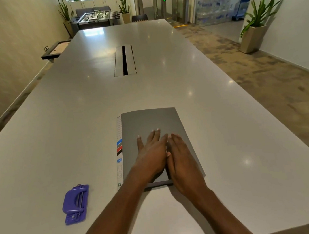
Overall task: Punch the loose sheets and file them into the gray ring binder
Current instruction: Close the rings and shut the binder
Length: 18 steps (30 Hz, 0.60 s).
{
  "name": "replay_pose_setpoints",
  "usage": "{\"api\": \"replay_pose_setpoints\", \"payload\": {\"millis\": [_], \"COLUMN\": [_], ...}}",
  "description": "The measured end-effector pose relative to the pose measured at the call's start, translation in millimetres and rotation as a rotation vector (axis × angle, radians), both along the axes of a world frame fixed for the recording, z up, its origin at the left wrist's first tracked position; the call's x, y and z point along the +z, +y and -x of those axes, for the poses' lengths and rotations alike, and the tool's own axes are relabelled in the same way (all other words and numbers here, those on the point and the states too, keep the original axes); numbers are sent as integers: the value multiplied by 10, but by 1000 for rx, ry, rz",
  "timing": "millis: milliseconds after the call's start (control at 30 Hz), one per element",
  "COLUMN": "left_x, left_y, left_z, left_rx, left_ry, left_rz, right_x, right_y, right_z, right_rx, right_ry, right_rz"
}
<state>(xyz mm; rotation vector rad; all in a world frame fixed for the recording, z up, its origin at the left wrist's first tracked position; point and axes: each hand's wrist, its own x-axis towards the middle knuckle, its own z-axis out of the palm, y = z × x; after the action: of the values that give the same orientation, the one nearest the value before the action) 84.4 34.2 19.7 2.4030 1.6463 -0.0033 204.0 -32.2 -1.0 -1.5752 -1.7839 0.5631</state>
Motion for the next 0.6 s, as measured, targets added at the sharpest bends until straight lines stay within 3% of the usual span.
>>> {"api": "replay_pose_setpoints", "payload": {"millis": [167,367,600], "left_x": [-174,-482,-653], "left_y": [-347,-607,-585], "left_z": [287,489,376], "left_rx": [145,163,226], "left_ry": [34,-5,12], "left_rz": [-141,-329,-281], "right_x": [-159,-488,-836], "right_y": [-31,-33,142], "right_z": [238,373,358], "right_rx": [47,68,71], "right_ry": [-152,-205,-432], "right_rz": [-93,-58,-131]}}
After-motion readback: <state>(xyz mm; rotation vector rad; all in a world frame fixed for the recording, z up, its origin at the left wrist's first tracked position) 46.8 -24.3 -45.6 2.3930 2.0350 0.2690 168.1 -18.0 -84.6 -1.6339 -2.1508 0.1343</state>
